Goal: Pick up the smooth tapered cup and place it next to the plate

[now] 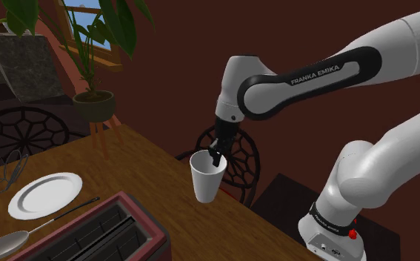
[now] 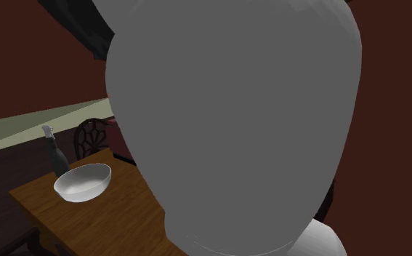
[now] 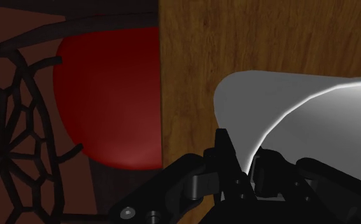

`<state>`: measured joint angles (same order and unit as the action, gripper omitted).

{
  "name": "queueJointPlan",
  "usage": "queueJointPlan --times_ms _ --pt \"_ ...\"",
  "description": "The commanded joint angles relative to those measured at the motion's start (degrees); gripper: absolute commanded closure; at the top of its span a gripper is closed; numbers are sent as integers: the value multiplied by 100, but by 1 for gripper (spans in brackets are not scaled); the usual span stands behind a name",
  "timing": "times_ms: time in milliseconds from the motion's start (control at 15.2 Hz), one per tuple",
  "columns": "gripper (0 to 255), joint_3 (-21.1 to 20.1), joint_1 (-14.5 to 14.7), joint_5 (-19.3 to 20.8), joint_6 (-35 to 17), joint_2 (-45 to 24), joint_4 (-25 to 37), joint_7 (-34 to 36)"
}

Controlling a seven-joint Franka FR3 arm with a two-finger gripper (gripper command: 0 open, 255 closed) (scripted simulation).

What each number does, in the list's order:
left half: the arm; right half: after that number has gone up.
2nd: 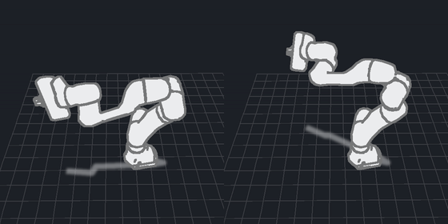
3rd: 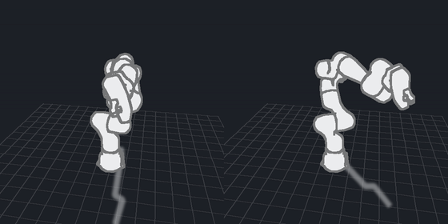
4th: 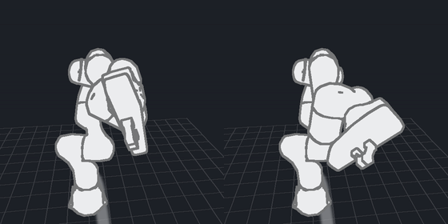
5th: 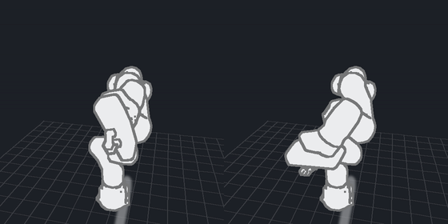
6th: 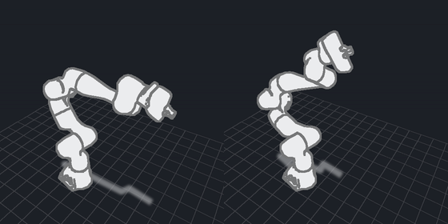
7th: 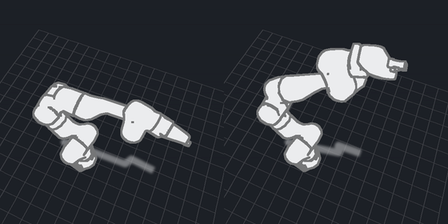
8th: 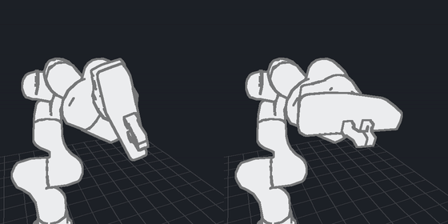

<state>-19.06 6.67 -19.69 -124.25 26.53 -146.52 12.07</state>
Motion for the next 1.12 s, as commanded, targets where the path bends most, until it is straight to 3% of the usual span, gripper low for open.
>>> queueJointPlan --times_ms 0,1056 --pt "255 31 -10 28 179 70 108 18" --pt "255 225 -71 220 1482 395 1096 202"
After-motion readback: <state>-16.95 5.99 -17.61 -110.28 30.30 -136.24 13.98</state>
